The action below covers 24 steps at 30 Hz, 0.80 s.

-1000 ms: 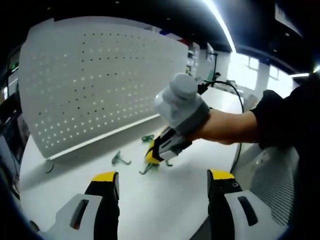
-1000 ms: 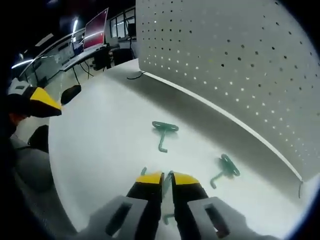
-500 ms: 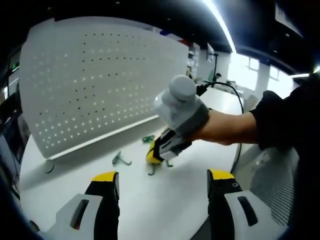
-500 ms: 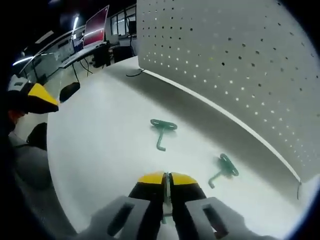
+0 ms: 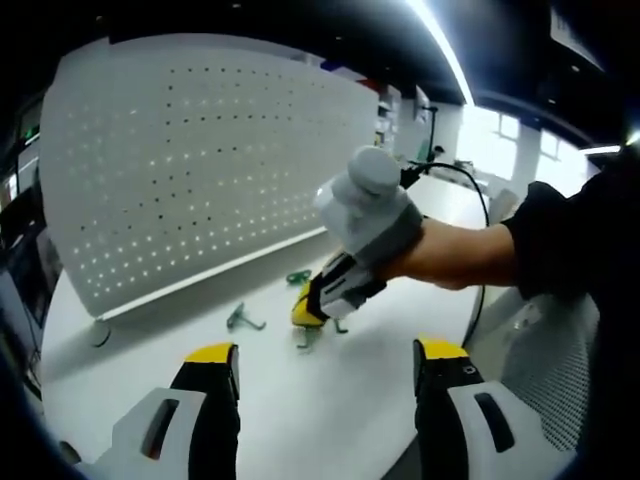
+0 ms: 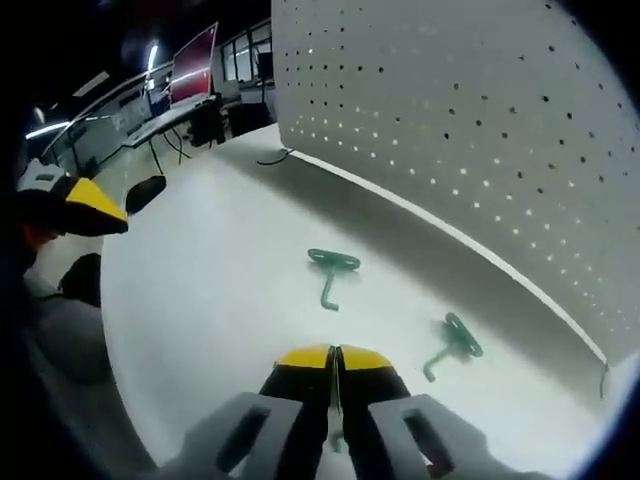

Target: Insert the hook assembly into the mounting plate slot until the hook locks in place.

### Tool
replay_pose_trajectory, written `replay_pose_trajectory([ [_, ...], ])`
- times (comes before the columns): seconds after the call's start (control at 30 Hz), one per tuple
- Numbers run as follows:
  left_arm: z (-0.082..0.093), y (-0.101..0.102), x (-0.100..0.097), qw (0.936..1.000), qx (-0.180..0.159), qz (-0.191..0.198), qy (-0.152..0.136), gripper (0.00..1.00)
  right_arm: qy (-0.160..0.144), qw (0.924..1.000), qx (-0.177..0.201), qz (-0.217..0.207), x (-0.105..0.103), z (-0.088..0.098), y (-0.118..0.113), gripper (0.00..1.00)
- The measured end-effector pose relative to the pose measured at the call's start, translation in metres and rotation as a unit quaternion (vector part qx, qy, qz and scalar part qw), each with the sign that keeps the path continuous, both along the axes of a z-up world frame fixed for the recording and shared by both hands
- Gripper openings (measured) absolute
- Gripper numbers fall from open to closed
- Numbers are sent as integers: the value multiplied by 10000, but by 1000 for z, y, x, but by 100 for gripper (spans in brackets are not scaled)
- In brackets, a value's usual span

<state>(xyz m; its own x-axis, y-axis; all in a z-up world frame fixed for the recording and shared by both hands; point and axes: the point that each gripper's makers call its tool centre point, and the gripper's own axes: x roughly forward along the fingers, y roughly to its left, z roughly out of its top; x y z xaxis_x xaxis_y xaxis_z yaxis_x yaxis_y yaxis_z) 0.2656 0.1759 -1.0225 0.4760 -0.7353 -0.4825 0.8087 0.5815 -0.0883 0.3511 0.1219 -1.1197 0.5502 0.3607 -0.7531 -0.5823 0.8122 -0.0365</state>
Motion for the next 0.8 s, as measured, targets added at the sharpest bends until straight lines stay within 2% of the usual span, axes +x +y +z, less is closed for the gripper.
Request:
replay_pose_trajectory([
  [0.1, 0, 0, 0, 10000, -10, 12, -2, 72, -60, 9997, -177, 135, -1, -1, 2, 0],
  [0.47, 1, 0, 0, 10000, -25, -1, -6, 72, 28, 9996, -234, 184, -7, -1, -1, 3],
  [0.8, 2, 0, 0, 10000, -22, 6, -11, 71, -8, 9981, -502, 351, -8, -2, -2, 1],
])
